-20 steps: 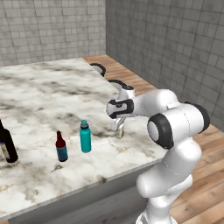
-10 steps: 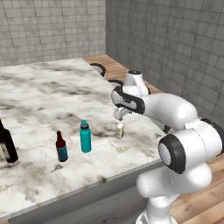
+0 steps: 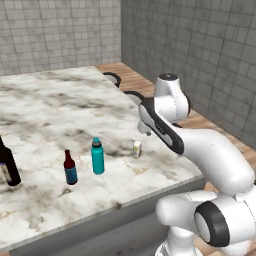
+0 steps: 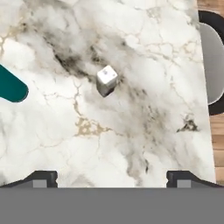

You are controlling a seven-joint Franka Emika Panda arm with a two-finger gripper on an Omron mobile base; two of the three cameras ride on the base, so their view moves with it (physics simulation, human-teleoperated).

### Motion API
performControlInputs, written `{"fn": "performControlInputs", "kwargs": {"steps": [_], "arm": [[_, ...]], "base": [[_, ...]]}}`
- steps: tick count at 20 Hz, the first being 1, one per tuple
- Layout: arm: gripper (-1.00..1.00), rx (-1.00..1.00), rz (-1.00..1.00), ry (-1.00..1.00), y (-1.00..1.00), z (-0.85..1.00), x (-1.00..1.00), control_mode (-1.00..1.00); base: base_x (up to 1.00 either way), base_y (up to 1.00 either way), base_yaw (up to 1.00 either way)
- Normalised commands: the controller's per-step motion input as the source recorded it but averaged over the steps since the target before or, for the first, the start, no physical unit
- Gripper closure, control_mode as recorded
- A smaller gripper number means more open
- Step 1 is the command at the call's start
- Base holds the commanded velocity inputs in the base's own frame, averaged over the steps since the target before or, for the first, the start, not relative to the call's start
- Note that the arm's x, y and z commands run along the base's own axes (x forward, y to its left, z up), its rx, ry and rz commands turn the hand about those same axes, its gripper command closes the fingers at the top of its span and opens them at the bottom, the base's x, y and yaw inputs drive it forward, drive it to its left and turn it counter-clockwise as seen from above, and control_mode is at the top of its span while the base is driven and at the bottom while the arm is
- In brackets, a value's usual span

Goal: Move the drinks to the dining counter.

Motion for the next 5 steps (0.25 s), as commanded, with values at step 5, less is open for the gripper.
{"fn": "performControlInputs", "kwargs": {"steps": [5], "arm": [[-1.0, 0.0, -0.14, -0.13, -0.03, 0.75, -0.61, -1.0]], "base": [[0.0, 0.0, 0.0]]}}
